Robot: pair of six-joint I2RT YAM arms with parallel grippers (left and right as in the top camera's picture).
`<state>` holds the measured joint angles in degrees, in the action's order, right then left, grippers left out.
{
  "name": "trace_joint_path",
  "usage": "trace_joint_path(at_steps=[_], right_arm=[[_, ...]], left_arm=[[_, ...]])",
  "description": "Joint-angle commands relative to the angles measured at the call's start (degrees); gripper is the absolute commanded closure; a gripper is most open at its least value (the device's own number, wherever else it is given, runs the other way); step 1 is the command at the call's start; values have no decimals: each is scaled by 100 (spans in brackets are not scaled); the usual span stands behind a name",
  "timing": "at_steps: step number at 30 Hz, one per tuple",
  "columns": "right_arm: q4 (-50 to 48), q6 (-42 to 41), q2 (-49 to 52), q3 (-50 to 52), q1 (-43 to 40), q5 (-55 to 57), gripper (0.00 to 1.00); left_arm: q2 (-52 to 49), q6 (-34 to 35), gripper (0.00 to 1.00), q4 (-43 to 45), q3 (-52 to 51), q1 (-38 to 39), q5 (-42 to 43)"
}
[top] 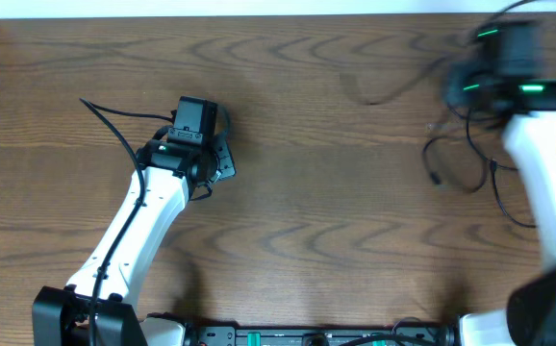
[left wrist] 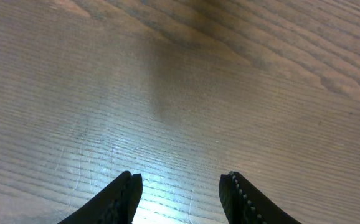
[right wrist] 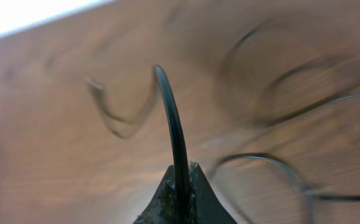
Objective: Untangle cables
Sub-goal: 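Grasp the last black cable at center with the right gripper, then carry the black cable to the right pile and release it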
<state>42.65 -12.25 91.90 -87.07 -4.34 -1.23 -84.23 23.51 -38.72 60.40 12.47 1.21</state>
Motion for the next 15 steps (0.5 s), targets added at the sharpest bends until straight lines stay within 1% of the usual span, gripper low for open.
trace_joint_path(at_steps=[1,4,7,10,15], right_arm=[[85,831,-240,-420,-728,125,99],[57,925,-254,-706,-1344,50,99],[-70,1073,-254,-723,-1768,20,99],[-50,1084,-195,-721,-2028,15,99],[105,1255,26,-671,-2208,31,99]], left_arm=[[-11,-48,54,-4,42,-17,-17],[-11,-48,54,-7,42,-17,-17],[-11,-31,54,-4,42,-17,-15],[-11,-31,54,4,42,-17,-15],[-11,-33,54,68,42,-17,-15]])
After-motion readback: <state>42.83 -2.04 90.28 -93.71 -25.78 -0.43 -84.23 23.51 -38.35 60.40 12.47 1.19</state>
